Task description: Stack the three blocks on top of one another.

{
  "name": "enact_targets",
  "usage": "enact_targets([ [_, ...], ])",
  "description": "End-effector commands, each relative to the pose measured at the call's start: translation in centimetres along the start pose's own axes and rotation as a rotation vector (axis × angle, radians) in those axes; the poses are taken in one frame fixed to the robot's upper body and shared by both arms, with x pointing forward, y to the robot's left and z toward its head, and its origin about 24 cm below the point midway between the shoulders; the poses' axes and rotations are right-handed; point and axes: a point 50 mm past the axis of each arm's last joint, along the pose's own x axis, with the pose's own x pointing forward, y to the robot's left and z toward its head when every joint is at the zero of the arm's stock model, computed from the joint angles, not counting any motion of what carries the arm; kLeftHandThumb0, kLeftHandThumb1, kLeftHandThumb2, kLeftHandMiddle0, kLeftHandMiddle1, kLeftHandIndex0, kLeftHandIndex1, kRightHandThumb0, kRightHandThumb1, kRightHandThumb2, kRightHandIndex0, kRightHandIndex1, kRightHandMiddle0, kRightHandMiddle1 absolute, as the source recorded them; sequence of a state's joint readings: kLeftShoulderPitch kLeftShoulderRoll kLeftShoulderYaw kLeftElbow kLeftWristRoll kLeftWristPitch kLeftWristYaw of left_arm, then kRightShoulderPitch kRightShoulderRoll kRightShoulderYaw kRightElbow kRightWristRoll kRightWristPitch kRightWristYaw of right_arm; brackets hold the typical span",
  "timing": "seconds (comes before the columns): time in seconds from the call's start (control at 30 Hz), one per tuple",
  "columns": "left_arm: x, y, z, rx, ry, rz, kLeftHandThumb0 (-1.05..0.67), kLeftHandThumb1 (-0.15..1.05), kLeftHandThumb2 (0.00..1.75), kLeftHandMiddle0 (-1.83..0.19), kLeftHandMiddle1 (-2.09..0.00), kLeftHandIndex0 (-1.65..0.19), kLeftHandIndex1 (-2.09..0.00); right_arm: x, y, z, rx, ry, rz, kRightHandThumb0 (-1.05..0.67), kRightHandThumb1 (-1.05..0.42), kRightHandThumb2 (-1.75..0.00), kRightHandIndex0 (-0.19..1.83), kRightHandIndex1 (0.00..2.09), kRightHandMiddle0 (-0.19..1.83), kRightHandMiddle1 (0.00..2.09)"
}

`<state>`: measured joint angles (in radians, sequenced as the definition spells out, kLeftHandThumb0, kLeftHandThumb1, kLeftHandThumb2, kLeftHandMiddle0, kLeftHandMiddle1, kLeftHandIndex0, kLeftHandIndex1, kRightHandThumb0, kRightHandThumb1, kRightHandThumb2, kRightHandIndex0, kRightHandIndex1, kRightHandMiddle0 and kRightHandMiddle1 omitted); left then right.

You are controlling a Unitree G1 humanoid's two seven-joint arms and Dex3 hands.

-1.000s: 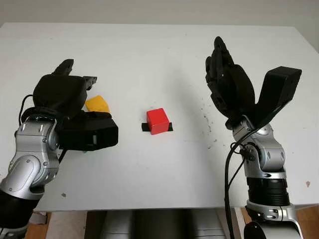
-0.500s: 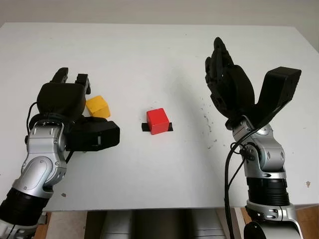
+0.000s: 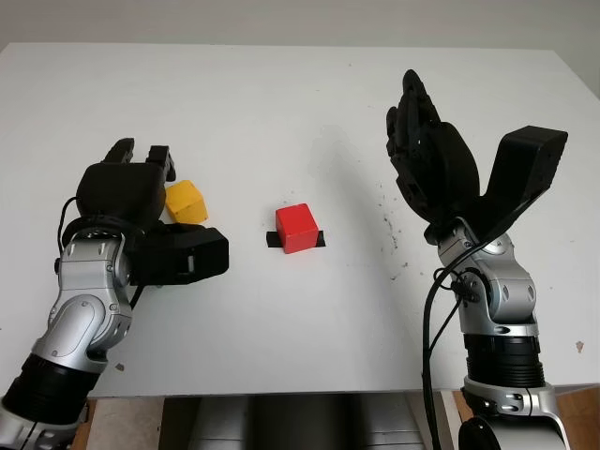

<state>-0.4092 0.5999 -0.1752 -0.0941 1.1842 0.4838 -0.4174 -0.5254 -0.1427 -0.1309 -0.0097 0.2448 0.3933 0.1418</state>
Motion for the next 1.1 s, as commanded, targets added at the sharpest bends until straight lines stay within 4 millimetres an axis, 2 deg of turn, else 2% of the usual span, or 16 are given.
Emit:
enact_targets([
  [0.0, 0.2, 0.4, 0.4, -0.014, -0.014, 0.011, -0.95, 1.05, 0.30, -0.06, -0.06, 0.05, -1.46, 0.0, 0.0, 0.5, -0.001, -0.030, -0.003, -0.69, -1.05, -0.70, -0.19, 0.00, -0.19, 0.00],
  [0.1, 0.3, 0.3, 0.5, -0.009, -0.017, 0.005, -0.92, 1.05, 0.30, -0.08, -0.06, 0.04, -1.54, -0.1, -0.1, 0.5, -0.002, -0.030, -0.006, -0.69, -1.05, -0.69, -0.19, 0.00, -0.19, 0.00],
  [0.23, 0.4, 0.2, 0.6, -0.005, -0.018, 0.006, -0.76, 1.05, 0.23, -0.11, -0.06, 0.00, -1.62, 0.0, -0.1, 0.6, 0.005, -0.028, -0.007, -0.70, -1.05, -0.68, -0.19, 0.00, -0.19, 0.00],
  [0.43, 0.6, -0.1, 0.6, 0.009, -0.028, 0.020, -0.55, 1.05, 0.18, -0.18, -0.08, -0.07, -1.69, 0.0, -0.1, 0.6, 0.001, -0.029, -0.009, -0.69, -1.05, -0.69, -0.19, 0.00, -0.19, 0.00],
  [0.63, 0.7, -0.4, 0.6, -0.005, -0.033, 0.025, -0.42, 1.05, 0.18, -0.22, -0.07, -0.12, -1.68, 0.0, -0.2, 0.6, 0.003, -0.030, -0.011, -0.69, -1.05, -0.68, -0.19, 0.00, -0.19, 0.00],
  [0.77, 0.8, -0.7, 0.6, -0.013, -0.039, 0.046, -0.33, 1.05, 0.18, -0.26, -0.06, -0.16, -1.53, 0.0, -0.2, 0.7, -0.005, -0.032, -0.013, -0.68, -1.05, -0.68, -0.19, 0.00, -0.19, 0.00],
  [0.9, 0.8, -0.8, 0.6, -0.037, -0.048, 0.070, -0.28, 1.05, 0.15, -0.30, -0.06, -0.25, -1.19, 0.0, -0.2, 0.7, 0.001, -0.029, -0.013, -0.69, -1.05, -0.68, -0.19, 0.00, -0.19, 0.00],
  [1.07, 0.4, -0.4, 0.7, -0.098, -0.089, 0.114, -0.28, 1.05, 0.12, -0.32, -0.06, -0.27, -1.13, 0.0, -0.2, 0.6, 0.004, -0.027, -0.012, -0.69, -1.05, -0.68, -0.19, 0.00, -0.19, 0.00],
])
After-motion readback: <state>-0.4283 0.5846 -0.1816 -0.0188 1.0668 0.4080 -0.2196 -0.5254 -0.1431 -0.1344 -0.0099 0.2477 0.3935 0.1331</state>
